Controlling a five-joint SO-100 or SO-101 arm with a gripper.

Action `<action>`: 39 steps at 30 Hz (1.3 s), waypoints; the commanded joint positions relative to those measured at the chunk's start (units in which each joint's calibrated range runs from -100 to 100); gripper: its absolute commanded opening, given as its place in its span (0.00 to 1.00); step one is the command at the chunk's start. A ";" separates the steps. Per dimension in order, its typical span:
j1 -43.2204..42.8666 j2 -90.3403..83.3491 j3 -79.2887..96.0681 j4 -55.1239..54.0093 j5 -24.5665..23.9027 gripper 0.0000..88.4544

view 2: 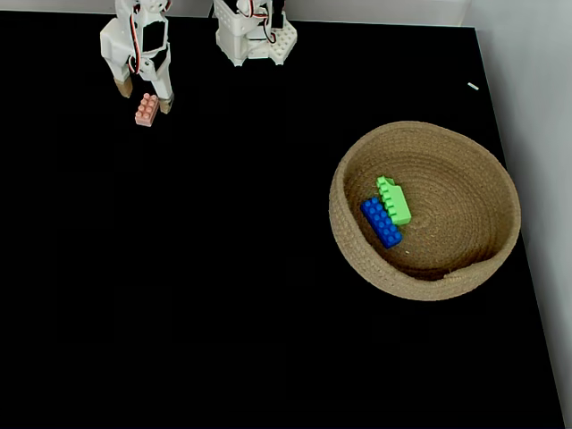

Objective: Place the lego blocks in the tray

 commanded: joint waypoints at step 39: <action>-51.25 -2.74 -41.68 20.41 -18.95 0.00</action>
